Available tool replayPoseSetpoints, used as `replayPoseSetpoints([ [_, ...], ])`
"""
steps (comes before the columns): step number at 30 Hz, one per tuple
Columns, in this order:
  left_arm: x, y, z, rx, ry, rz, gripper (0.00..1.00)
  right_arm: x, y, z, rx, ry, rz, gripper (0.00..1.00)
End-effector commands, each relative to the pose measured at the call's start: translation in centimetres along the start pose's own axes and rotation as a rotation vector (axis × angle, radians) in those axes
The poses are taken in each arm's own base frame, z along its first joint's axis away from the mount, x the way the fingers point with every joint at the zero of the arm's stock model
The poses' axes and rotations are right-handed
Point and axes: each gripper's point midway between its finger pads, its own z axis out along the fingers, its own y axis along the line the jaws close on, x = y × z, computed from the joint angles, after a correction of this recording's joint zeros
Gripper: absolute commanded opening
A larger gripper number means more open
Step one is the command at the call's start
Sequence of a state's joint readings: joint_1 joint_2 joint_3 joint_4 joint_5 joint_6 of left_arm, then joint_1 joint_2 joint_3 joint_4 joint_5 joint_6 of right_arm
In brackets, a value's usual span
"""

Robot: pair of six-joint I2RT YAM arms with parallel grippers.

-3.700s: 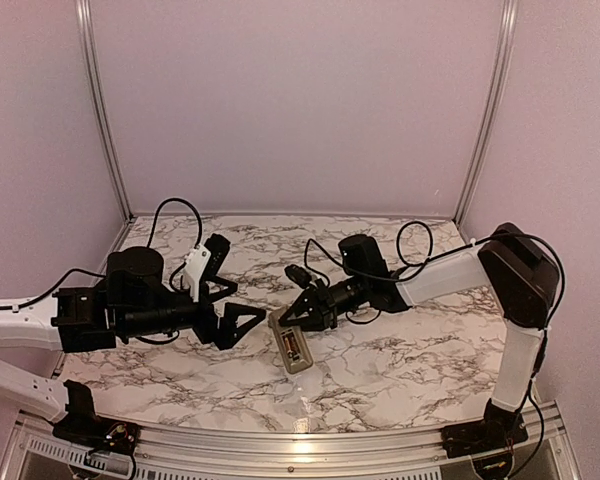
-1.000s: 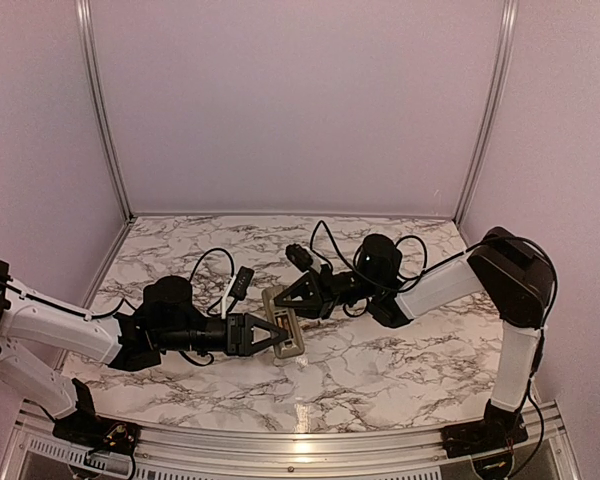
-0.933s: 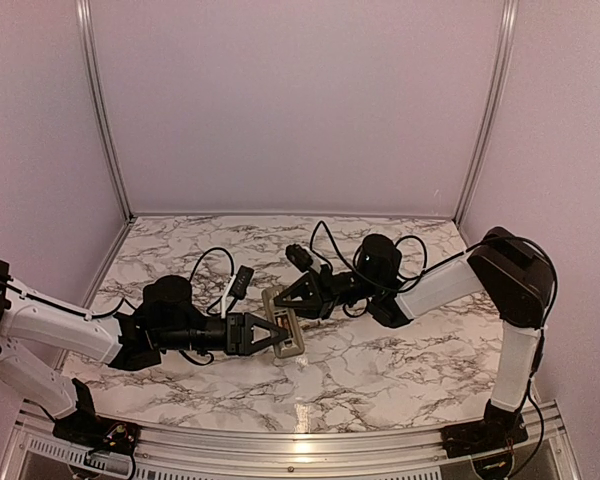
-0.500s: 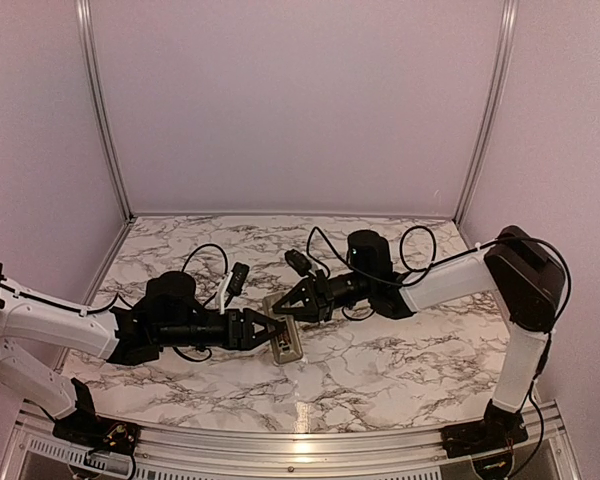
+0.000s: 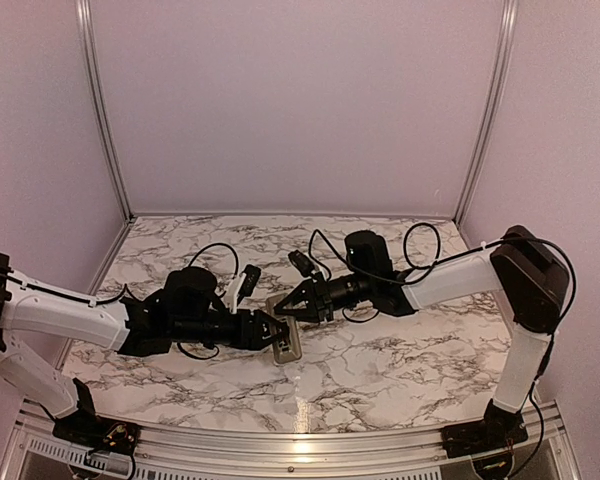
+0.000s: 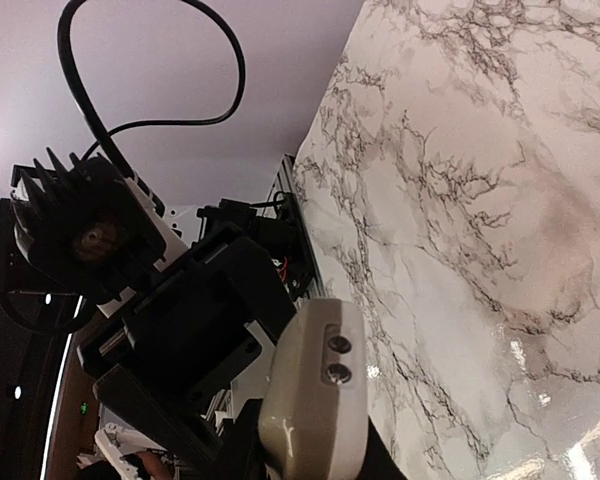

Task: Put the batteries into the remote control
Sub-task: Load the battery into the battery compartment.

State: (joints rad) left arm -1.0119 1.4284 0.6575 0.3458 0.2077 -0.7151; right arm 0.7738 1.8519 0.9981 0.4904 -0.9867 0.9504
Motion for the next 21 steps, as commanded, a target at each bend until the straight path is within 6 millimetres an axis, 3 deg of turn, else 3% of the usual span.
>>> replayPoseSetpoints([
  [1,0.3,1.5,0.9,-0.105,0.037,0.021,0.5,-1.5,1.2,-0.7,0.016,-0.06,-0.049,0.0],
  [7,1.2,3.8,1.4,-0.217,0.079,0.009,0.31,-1.9,1.2,-1.2,0.016,-0.082,-0.049,0.0],
  [10,1.1,3.7,1.7,-0.213,0.084,0.018,0.32,-1.9,1.3,-1.4,0.013,-0.081,-0.054,0.0],
  [16,-1.4,1.5,1.5,-0.15,0.037,0.107,0.76,-2.4,-0.3,-2.9,0.045,-0.119,-0.045,0.0],
  [21,-5.1,0.6,0.8,-0.152,0.014,0.259,0.84,-3.0,-3.3,-7.3,0.131,-0.214,-0.022,0.0],
])
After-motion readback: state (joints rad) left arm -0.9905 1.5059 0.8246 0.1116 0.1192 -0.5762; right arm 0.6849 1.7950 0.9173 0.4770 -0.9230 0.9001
